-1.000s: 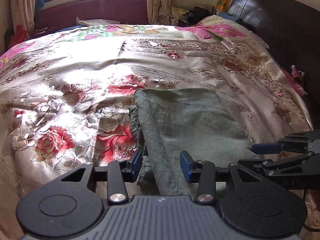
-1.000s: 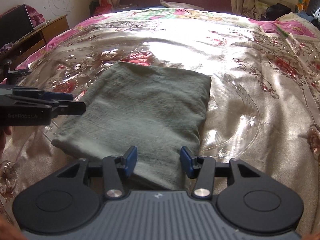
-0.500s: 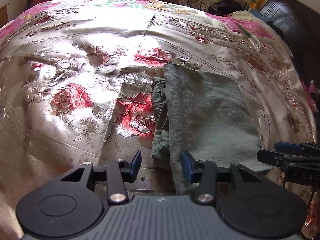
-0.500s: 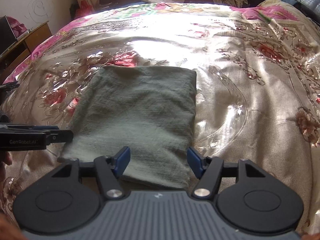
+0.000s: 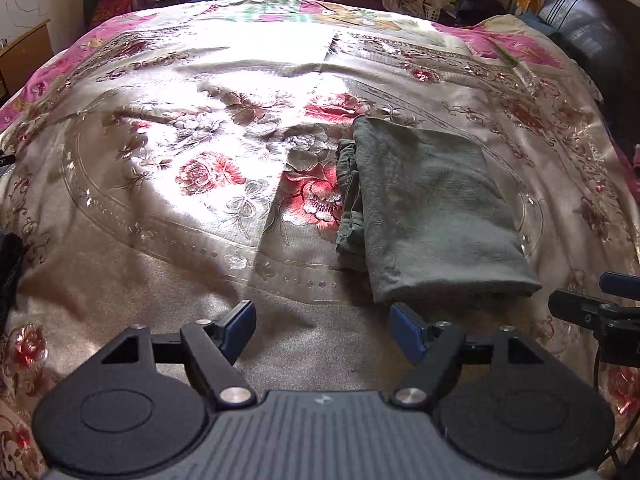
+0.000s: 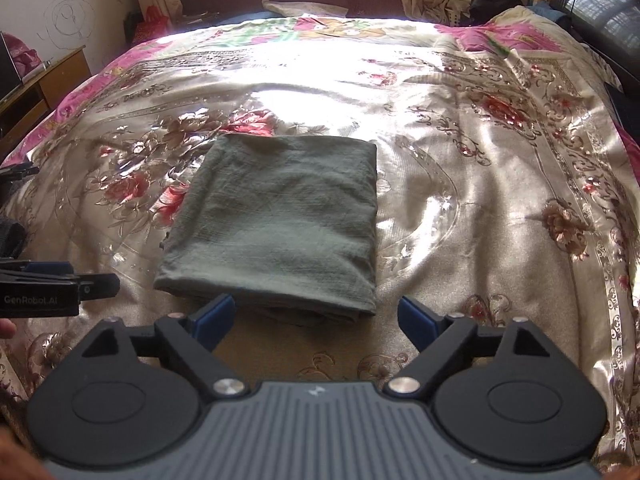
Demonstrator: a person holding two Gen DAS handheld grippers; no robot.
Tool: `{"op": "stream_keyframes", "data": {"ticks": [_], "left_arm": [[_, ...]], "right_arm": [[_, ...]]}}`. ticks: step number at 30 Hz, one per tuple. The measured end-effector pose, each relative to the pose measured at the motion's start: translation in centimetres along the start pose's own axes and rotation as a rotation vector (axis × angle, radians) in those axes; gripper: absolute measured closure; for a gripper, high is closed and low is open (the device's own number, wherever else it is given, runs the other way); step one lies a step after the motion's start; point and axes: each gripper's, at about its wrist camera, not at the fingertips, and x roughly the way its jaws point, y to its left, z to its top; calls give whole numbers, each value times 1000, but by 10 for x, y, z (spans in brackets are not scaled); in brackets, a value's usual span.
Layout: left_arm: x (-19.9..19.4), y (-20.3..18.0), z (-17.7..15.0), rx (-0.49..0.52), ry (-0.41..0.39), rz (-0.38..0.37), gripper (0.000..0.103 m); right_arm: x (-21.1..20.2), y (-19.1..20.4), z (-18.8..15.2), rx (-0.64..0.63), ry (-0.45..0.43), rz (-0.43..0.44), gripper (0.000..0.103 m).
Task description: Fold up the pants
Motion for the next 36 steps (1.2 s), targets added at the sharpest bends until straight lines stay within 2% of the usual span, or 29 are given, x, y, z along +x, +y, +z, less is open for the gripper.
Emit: {"op": "stream_keyframes", "data": {"ticks": [2,4,7,20,36], "left_arm": [[-6,-2,-6,2,-14,15,3],[-10,-4,-12,3,-16,32,0],[-15,-5,-19,-14,-12,33,0],[-29,-14,-29,-2,-25,46,0],[-54,-32,-41,15,-46,112,0]], "right_arm": [[-4,3,-5,-2,5,-13,10],[-7,6,-10,-7,7,-23,9],[-12,8,-18,5,15,-32,4],[-27,8,-24,32,3,-48,4],[-50,-1,-29,72,-27,-78,2]]}}
